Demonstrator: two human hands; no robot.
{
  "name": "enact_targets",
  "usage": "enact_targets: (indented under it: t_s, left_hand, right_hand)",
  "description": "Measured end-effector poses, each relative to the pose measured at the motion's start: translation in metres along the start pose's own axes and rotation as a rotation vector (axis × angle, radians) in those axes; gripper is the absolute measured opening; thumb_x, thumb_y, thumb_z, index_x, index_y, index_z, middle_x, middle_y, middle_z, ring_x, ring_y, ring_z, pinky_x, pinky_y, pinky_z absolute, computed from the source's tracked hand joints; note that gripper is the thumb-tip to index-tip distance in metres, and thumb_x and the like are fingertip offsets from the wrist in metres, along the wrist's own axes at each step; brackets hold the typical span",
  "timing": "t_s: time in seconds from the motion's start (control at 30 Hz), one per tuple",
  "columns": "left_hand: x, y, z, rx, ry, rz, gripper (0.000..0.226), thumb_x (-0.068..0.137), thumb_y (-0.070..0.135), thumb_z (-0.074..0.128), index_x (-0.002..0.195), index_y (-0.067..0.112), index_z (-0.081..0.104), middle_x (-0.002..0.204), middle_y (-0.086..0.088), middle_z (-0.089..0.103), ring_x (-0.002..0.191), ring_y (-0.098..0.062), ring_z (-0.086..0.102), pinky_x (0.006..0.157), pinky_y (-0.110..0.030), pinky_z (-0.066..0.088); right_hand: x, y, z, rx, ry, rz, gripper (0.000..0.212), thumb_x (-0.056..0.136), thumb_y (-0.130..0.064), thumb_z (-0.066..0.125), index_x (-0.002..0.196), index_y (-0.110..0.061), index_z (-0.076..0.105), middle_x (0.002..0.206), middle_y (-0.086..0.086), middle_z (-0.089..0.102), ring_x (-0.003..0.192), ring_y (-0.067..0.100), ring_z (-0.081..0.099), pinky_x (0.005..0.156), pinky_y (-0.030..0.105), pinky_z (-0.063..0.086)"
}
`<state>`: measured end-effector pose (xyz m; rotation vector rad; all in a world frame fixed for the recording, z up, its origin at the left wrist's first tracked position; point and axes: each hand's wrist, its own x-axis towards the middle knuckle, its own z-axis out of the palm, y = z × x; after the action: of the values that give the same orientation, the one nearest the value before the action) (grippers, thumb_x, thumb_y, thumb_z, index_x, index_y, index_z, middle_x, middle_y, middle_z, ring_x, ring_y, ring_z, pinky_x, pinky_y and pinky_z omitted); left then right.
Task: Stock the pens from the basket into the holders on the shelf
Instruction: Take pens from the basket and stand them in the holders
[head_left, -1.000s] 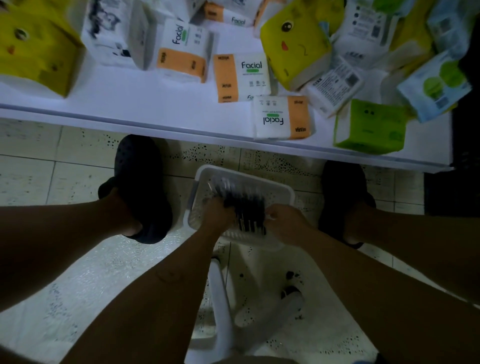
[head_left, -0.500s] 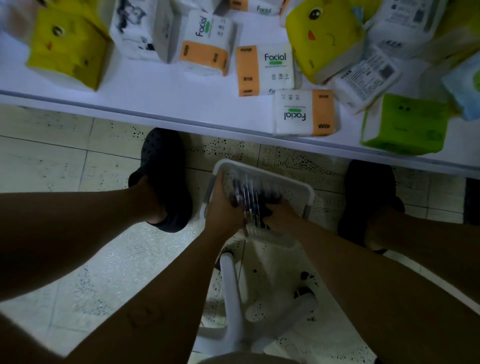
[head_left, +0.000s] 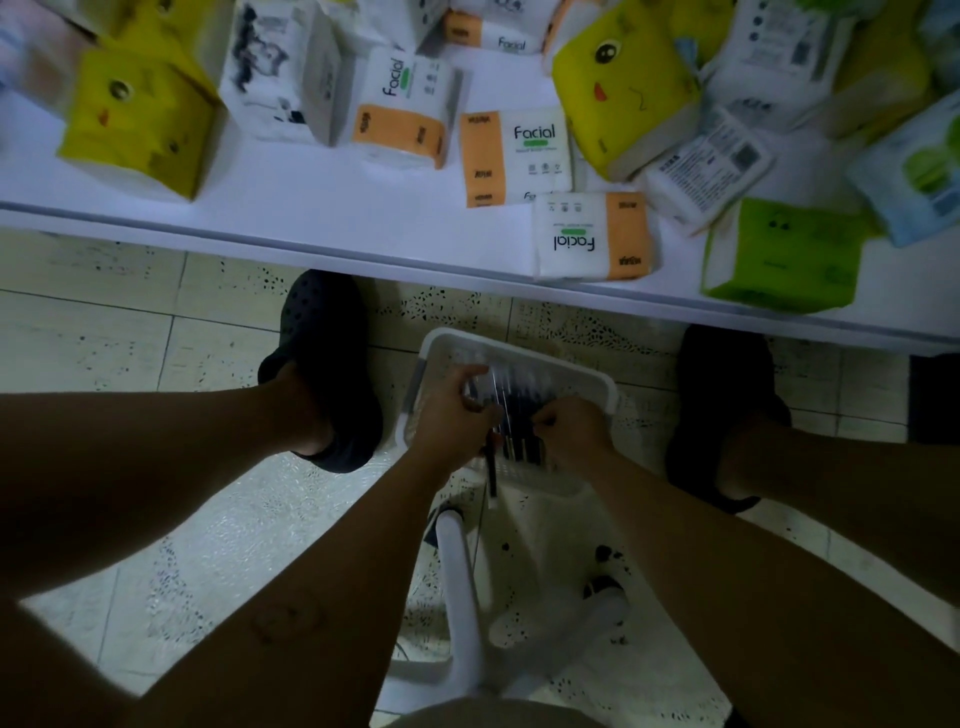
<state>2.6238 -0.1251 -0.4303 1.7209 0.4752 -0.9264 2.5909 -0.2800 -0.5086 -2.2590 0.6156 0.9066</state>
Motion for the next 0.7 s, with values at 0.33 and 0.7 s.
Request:
enact_targets:
  t_s: [0.33, 0.7]
  left_hand:
    - [-0.022, 0.029, -0.005, 0.024, 0.054, 0.156, 0.034, 0.092, 0.013, 0.061, 0.125, 0.017, 0.052, 0.099, -0.018, 0.067, 0.085, -0.036, 0.068, 0.073, -0.049, 0.059]
    - [-0.083, 0.100, -0.015, 0.182, 0.032, 0.432, 0.019, 0.093, 0.011, 0.060, 0.106, 0.024, 0.055, 0.095, -0.016, 0.062, 0.079, -0.044, 0.067, 0.070, -0.057, 0.057]
  right_hand:
    - [-0.037, -0.015, -0.035, 0.161, 0.056, -0.084, 0.023, 0.077, -0.001, 0.070, 0.073, -0.017, 0.053, 0.070, -0.002, 0.055, 0.074, 0.018, 0.058, 0.065, 0.026, 0.052]
    - [-0.109, -0.047, -0.099, 0.419, 0.276, -0.335, 0.024, 0.092, -0.018, 0.061, 0.073, -0.023, 0.048, 0.068, -0.003, 0.056, 0.065, 0.013, 0.056, 0.066, 0.031, 0.047]
